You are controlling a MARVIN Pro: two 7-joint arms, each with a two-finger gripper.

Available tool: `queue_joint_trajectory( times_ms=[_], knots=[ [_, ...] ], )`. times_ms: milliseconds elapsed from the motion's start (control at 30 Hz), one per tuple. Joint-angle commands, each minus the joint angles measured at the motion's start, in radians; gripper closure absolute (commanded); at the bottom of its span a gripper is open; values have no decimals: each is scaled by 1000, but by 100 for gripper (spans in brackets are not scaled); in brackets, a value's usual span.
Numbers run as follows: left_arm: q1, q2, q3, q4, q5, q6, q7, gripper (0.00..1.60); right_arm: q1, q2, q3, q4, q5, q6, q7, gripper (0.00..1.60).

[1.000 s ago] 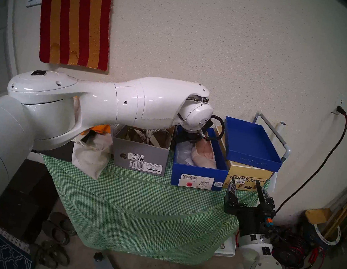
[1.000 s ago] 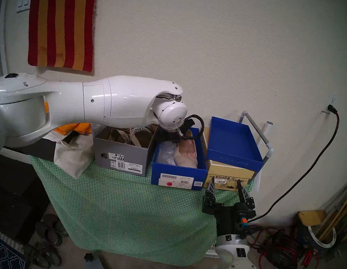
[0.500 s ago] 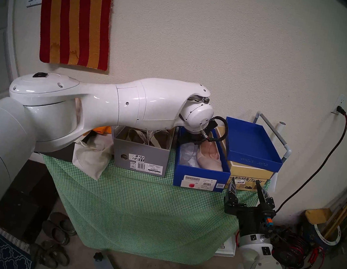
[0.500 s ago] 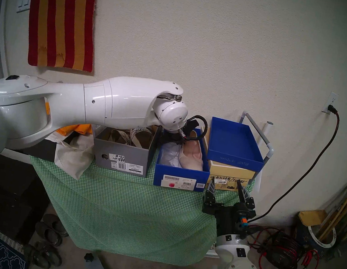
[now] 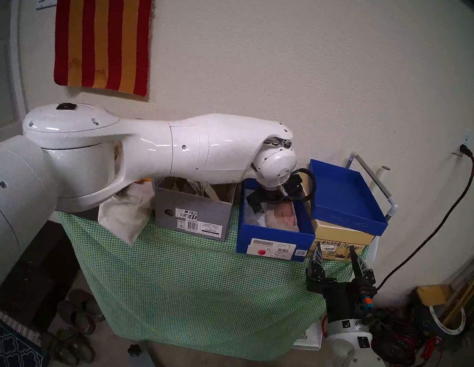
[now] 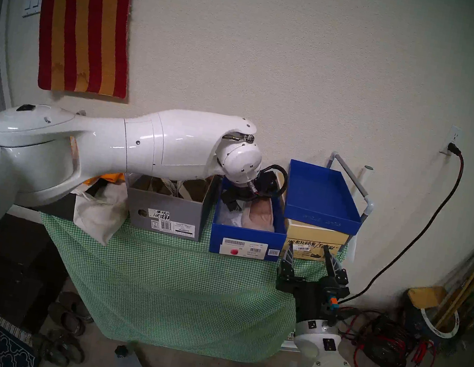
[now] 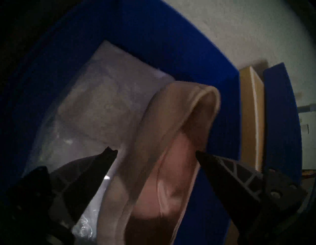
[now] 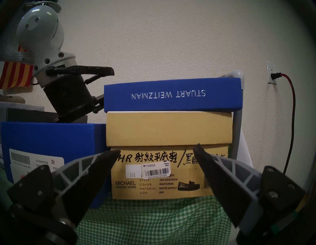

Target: Put shoes into shoe box

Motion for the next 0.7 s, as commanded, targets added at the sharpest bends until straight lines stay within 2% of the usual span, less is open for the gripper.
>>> queue_joint_trajectory(
  times_ms=[0,333,667],
  knots=[
    [-19,47,-5,-69,-2,2,14,0,-1,0,0,-1,1,0,0,0],
    [-111,129,-27,-108,43,-10,32,0,0,0,0,-1,1,0,0,0],
    [-117,174,-58,-172,47,-20,29,0,0,0,0,-1,1,0,0,0]
  ],
)
